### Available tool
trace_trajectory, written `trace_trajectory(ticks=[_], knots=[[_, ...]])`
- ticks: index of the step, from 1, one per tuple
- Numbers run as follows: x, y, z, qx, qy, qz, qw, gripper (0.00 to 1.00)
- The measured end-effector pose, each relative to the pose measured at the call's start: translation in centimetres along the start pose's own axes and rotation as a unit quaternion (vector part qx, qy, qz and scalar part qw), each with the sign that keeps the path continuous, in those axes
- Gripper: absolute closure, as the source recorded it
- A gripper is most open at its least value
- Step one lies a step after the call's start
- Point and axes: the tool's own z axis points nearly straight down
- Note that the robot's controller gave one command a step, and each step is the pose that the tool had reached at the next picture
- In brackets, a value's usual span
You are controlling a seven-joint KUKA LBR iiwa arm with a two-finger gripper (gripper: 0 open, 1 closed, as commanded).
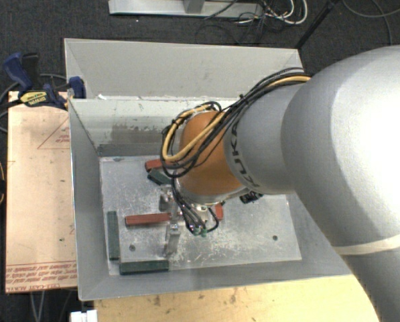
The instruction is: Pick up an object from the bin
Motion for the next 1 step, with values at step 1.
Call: trace_trajectory(ticks=[1], knots=[[-0.16,-0.32,-0.18,0.001,-0.0015,0.002,1.0,1.0]])
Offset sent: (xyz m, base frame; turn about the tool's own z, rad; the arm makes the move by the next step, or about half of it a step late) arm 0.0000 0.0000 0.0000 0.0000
